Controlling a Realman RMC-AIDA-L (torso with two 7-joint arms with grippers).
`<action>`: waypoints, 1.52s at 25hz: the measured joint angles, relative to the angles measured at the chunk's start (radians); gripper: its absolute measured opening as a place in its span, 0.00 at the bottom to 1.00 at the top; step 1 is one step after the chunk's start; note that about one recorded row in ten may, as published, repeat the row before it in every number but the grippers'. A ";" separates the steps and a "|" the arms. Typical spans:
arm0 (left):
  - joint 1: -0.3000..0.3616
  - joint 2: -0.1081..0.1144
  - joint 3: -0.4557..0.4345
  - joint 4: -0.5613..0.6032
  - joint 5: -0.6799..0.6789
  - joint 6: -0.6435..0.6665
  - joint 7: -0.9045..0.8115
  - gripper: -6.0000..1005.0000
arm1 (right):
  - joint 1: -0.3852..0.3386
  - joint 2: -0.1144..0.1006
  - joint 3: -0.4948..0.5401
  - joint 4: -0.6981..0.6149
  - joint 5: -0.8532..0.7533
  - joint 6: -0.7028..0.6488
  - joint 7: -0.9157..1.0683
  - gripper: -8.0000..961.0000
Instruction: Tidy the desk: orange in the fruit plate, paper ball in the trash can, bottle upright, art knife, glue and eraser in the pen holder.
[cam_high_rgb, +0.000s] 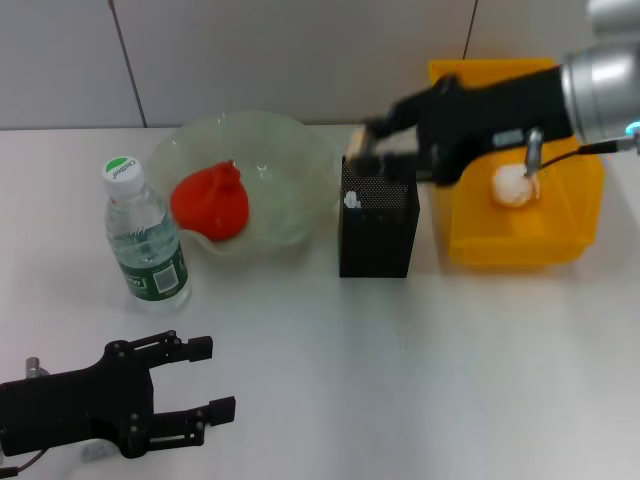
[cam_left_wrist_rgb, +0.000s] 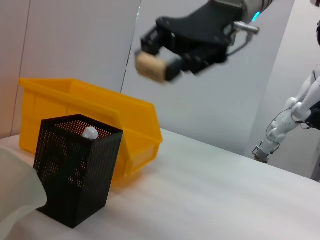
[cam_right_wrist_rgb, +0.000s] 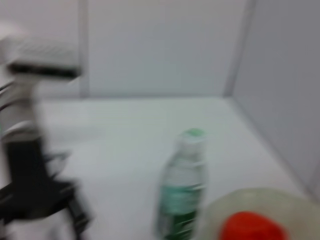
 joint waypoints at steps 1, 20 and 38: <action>0.000 0.000 0.000 0.000 0.000 0.000 0.001 0.81 | -0.017 0.000 0.020 0.016 0.012 0.062 0.016 0.42; -0.011 -0.010 -0.007 -0.007 0.000 0.002 0.005 0.81 | -0.009 -0.002 0.012 0.179 -0.007 0.285 0.072 0.42; -0.013 -0.008 -0.013 -0.009 0.000 0.009 0.000 0.81 | 0.131 -0.002 -0.028 0.253 -0.253 0.365 0.277 0.42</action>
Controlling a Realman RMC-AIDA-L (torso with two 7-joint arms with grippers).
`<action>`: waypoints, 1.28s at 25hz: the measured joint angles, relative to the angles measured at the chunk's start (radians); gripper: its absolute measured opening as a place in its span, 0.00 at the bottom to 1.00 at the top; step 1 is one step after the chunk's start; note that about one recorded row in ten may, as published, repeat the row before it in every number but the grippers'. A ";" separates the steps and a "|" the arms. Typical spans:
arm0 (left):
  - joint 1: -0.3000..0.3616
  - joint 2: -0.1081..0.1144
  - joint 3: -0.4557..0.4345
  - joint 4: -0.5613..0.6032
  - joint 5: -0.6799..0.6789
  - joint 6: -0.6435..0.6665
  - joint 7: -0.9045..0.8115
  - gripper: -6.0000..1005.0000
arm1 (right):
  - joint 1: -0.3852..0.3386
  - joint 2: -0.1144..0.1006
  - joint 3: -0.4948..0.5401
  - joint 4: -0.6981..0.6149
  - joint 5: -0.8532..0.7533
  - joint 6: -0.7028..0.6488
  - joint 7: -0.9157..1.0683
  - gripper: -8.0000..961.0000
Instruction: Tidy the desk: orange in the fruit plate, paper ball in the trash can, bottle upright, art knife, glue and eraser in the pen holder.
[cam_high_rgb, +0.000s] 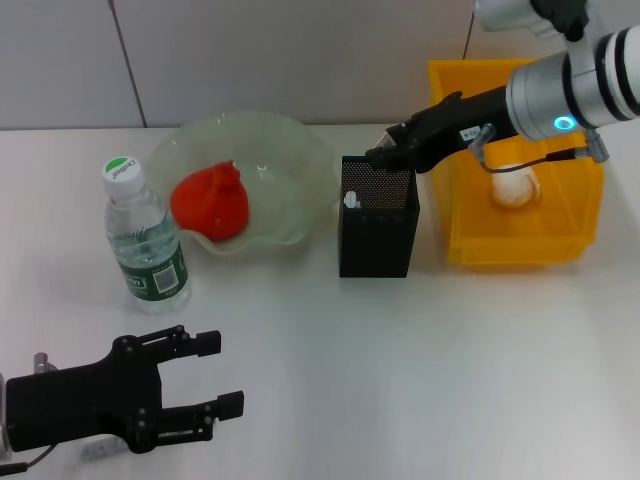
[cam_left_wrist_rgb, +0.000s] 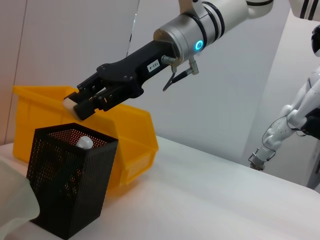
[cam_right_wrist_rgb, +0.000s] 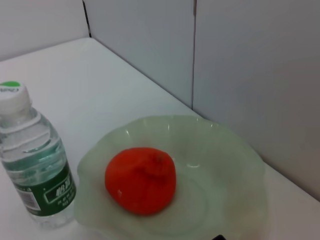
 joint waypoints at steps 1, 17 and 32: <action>0.000 0.000 0.000 0.000 0.000 0.000 0.000 0.81 | 0.003 0.000 -0.003 0.004 -0.001 0.002 0.002 0.42; 0.000 0.000 -0.003 0.000 0.000 0.000 0.000 0.81 | -0.002 -0.002 -0.060 -0.006 -0.001 0.011 0.039 0.46; 0.002 0.000 -0.009 0.000 -0.006 0.007 -0.010 0.81 | -0.125 0.005 -0.071 -0.095 0.343 0.044 -0.156 0.81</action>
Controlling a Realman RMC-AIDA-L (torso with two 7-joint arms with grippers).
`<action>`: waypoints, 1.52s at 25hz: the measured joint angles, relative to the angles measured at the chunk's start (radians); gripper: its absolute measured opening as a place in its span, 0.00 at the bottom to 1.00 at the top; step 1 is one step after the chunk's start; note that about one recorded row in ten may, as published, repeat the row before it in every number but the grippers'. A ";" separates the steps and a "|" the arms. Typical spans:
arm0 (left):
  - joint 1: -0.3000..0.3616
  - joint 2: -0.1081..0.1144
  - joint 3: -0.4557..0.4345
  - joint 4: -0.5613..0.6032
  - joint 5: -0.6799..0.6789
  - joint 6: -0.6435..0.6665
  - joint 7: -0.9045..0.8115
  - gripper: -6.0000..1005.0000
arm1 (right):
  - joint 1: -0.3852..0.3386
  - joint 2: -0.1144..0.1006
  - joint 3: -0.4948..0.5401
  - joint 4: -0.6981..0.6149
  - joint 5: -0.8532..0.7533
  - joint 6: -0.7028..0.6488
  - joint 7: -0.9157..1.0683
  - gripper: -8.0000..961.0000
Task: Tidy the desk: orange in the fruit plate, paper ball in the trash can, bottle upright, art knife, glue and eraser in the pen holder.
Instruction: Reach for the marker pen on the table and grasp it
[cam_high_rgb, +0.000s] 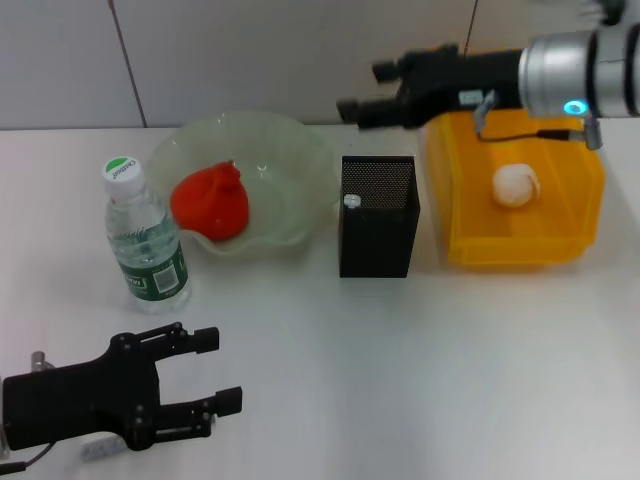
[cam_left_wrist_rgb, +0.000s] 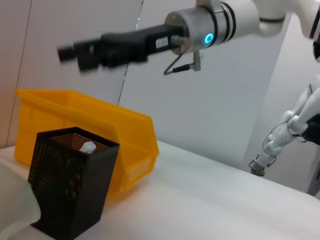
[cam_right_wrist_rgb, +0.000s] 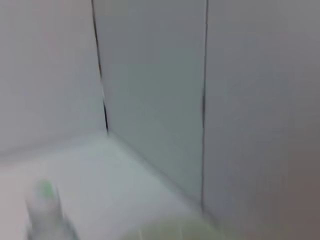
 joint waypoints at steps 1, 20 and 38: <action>0.000 0.000 -0.001 0.000 -0.001 0.005 -0.001 0.81 | -0.021 0.000 0.002 0.000 0.081 -0.001 -0.047 0.81; -0.016 0.028 0.031 0.141 0.008 0.072 -0.154 0.81 | -0.283 -0.080 0.009 0.101 0.427 -0.649 -0.345 0.81; -0.181 0.036 0.198 0.593 0.477 0.200 -0.633 0.80 | -0.292 -0.103 0.049 0.122 0.308 -0.662 -0.303 0.81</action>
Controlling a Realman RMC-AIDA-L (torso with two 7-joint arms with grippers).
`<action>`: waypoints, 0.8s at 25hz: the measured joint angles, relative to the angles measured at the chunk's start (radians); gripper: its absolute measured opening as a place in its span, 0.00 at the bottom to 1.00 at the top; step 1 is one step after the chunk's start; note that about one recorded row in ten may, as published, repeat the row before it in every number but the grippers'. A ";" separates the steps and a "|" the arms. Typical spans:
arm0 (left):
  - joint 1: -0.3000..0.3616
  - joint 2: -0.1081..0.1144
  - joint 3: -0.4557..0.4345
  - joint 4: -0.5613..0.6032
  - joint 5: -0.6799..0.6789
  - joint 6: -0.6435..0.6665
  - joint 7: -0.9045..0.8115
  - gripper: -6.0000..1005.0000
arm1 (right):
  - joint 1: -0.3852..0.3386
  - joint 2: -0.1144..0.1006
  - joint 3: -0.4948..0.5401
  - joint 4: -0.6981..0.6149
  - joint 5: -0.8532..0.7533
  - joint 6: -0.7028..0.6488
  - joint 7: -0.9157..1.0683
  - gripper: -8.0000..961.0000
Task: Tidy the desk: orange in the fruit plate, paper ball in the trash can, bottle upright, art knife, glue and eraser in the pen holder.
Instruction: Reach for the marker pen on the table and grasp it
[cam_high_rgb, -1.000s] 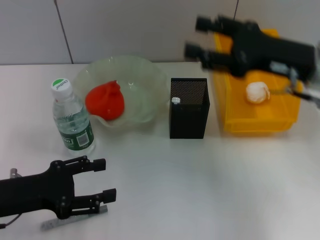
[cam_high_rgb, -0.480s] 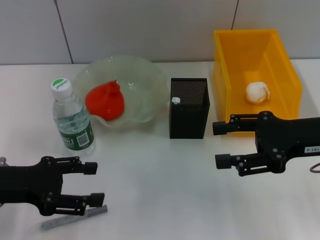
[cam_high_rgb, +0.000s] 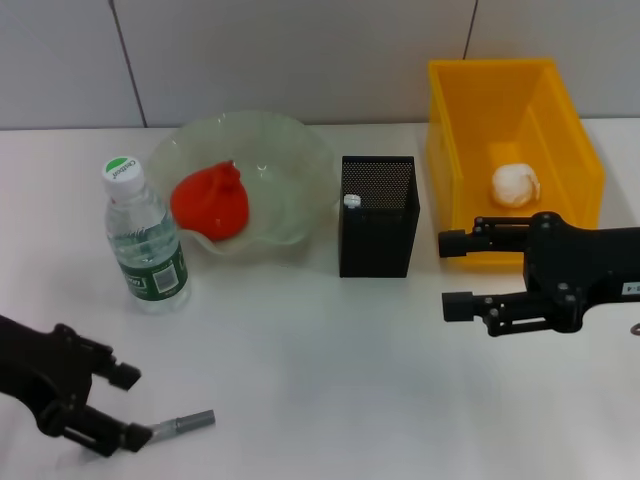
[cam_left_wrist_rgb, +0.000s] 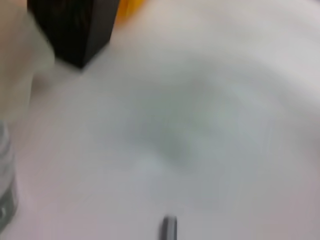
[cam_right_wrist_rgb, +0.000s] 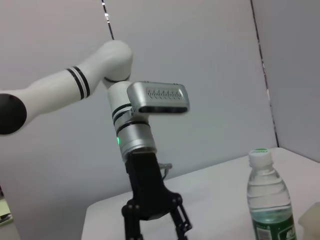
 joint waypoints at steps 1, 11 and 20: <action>-0.021 -0.007 0.004 0.005 0.053 0.008 -0.010 0.79 | 0.001 0.000 0.000 0.000 0.000 0.004 0.000 0.81; -0.086 -0.044 0.115 0.058 0.200 0.007 -0.114 0.78 | 0.023 -0.004 0.013 0.003 -0.002 0.021 0.009 0.81; -0.086 -0.046 0.138 0.069 0.199 -0.010 -0.126 0.77 | 0.055 -0.007 0.012 0.029 -0.034 0.038 0.012 0.80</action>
